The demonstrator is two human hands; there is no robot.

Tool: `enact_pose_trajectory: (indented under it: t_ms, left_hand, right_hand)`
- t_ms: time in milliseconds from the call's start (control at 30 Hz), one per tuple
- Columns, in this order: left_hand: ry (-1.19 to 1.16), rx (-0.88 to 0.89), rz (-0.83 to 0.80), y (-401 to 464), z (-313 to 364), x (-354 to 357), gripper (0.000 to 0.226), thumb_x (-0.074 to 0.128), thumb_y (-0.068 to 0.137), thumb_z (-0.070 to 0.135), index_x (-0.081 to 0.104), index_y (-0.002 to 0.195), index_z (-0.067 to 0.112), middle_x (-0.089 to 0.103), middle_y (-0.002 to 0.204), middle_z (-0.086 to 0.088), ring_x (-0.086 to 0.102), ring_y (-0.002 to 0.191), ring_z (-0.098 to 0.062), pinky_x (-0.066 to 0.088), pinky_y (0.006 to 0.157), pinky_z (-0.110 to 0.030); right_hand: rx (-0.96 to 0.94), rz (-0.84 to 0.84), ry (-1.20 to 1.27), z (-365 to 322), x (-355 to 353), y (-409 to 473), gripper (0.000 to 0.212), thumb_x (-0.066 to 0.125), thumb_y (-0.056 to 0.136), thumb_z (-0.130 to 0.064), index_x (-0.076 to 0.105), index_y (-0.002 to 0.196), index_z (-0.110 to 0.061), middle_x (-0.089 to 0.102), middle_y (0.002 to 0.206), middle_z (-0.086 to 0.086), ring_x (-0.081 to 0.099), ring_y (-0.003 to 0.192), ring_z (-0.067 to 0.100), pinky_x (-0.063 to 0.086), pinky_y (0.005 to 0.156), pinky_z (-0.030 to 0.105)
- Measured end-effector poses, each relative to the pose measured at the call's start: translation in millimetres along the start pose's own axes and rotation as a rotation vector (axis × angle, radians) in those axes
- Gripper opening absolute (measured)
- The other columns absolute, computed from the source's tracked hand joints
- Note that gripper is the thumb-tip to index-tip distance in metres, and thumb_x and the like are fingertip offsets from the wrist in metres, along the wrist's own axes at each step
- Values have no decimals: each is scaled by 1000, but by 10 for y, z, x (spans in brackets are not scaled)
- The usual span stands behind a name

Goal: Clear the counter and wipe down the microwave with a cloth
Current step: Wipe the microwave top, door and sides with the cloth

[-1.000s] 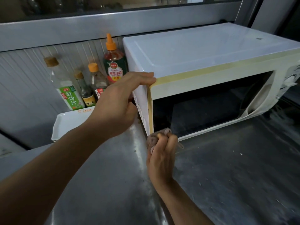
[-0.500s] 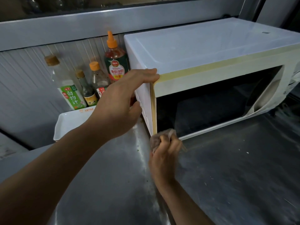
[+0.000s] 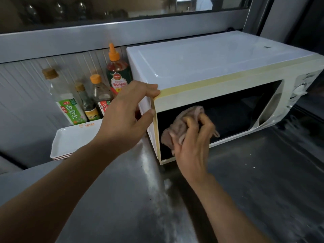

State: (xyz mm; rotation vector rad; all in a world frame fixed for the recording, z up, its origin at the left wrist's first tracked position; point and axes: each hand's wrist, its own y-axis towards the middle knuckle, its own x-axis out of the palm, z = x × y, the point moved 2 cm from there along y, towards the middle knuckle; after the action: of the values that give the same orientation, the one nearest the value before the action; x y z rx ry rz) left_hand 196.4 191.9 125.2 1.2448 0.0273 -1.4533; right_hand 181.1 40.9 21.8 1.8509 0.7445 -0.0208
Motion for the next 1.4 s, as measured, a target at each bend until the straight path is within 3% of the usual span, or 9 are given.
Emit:
enact_pose_trajectory:
  t_ms: [267,533,633,767,933,1033,1133,1300,1400]
  left_hand:
    - [-10,-6,52,-26,0,80,33,61,81,15,58,113,13,50,120,13,46,114,1,44,93,-26]
    - [17,-14,143,-52,42,164,33,58,80,8,57,113,7,49,117,10,42,113,3,39,92,-14]
    - [-11,-7,168,-61,42,200,33,58,81,5,56,114,6,48,117,9,44,114,1,43,92,-21]
    - [-32,9,172,-70,23,210,33,57,83,4,56,115,5,47,117,9,45,114,-3,46,93,-32]
    - [-63,8,193,-75,38,228,32,56,82,0,56,114,3,48,116,8,45,114,-5,47,93,-38]
    - [-51,11,198,-76,31,237,33,57,82,1,56,114,4,48,117,7,46,114,-6,48,92,-39]
    - [-67,27,204,-76,20,257,34,56,81,0,56,115,3,48,117,6,47,114,-10,48,91,-42]
    - [-103,61,226,-85,2,292,33,55,80,-3,55,113,0,47,117,4,47,116,-12,48,91,-46]
    - [-132,61,227,-86,8,295,33,54,80,-5,55,112,1,47,115,5,47,117,-11,47,91,-47]
  right_hand:
    - [452,160,37,467,-92,248,33,51,87,-5,48,115,12,41,120,33,42,112,44,27,101,33]
    - [126,-29,69,-36,226,-390,29,58,90,-18,42,112,-8,35,118,16,47,98,35,46,85,41]
    - [300,-39,35,416,129,-285,30,60,80,8,48,108,7,43,113,32,52,98,47,40,92,42]
    - [463,37,52,830,-19,-125,32,52,90,-5,44,114,14,40,114,32,43,109,38,27,100,16]
    - [545,-41,39,194,259,-548,38,42,90,-19,40,119,6,39,124,32,45,112,43,38,99,50]
    - [407,-136,68,-94,343,-842,37,52,86,-20,41,116,-2,41,123,29,50,106,33,47,94,32]
    - [433,-102,132,126,333,-780,27,54,89,-7,51,108,12,44,115,32,47,101,31,31,98,15]
    - [602,-44,78,816,75,-398,35,43,86,-7,43,115,14,36,122,33,40,115,40,35,104,41]
    - [688,53,51,1038,36,-292,26,47,84,6,44,109,13,38,120,32,42,116,43,33,105,37]
